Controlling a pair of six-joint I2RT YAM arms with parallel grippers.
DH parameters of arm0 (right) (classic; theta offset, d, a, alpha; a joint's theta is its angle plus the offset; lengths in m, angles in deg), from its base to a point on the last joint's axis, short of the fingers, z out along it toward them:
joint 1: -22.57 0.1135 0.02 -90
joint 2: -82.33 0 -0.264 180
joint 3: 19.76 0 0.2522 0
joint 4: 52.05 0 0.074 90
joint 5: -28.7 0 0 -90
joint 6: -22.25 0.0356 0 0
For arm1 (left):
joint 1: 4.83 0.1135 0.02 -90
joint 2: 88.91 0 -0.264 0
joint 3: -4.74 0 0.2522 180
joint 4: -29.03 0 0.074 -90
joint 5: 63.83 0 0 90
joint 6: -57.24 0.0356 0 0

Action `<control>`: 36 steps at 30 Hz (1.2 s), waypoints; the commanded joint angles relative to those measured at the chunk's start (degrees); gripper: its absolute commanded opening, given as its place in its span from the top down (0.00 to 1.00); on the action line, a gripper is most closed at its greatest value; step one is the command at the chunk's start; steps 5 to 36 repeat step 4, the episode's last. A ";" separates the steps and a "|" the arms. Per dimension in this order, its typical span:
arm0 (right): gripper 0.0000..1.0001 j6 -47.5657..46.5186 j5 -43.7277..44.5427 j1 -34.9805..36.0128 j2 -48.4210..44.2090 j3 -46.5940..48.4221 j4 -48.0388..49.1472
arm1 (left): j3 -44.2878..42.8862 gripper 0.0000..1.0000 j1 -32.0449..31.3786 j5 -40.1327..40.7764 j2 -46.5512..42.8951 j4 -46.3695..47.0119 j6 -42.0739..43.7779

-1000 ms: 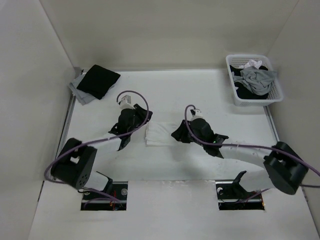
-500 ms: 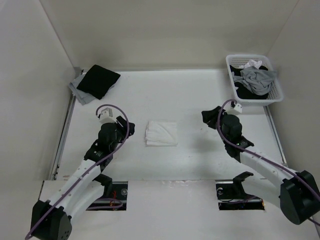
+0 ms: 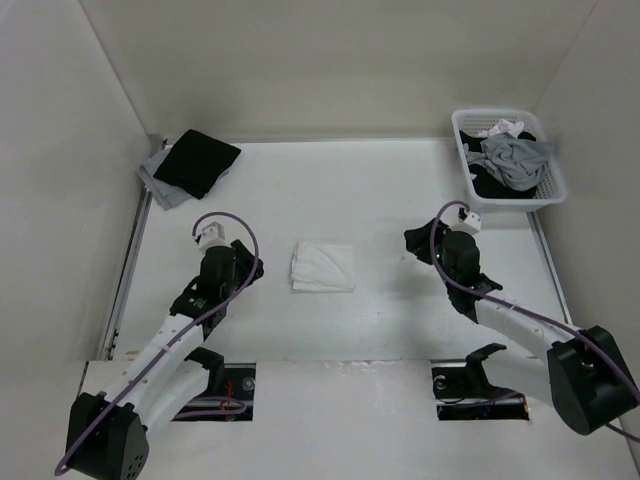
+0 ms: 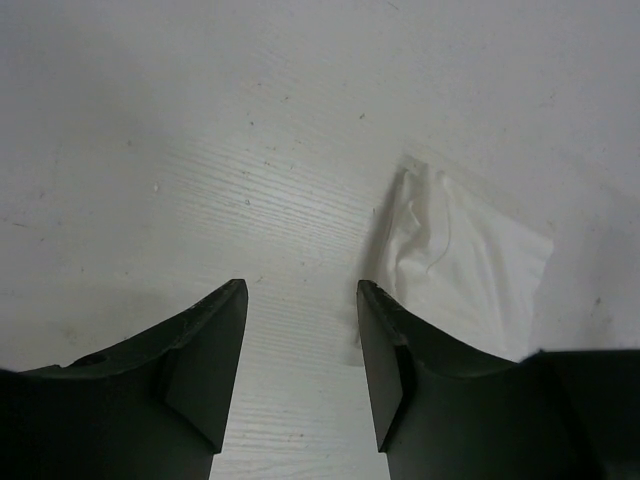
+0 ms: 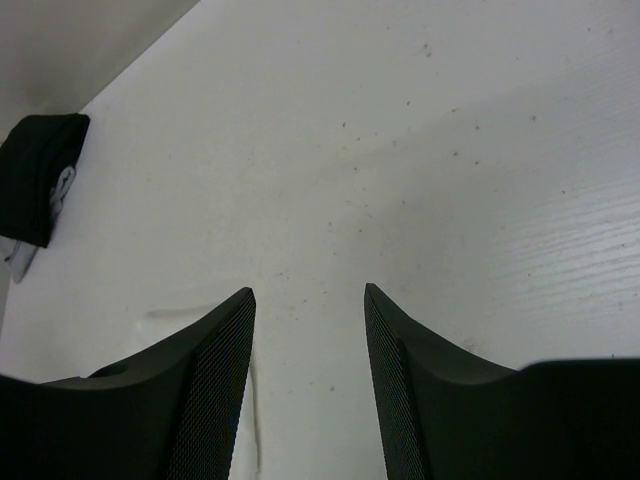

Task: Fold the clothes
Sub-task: Fold the tank top

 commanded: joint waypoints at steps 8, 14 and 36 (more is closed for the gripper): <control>0.47 -0.28 -1.65 -0.18 0.36 1.47 3.97 | -1.03 0.54 -1.32 0.75 1.91 3.06 1.72; 0.47 -0.28 -1.65 -0.18 0.36 1.47 3.97 | -1.03 0.54 -1.32 0.75 1.91 3.06 1.72; 0.47 -0.28 -1.65 -0.18 0.36 1.47 3.97 | -1.03 0.54 -1.32 0.75 1.91 3.06 1.72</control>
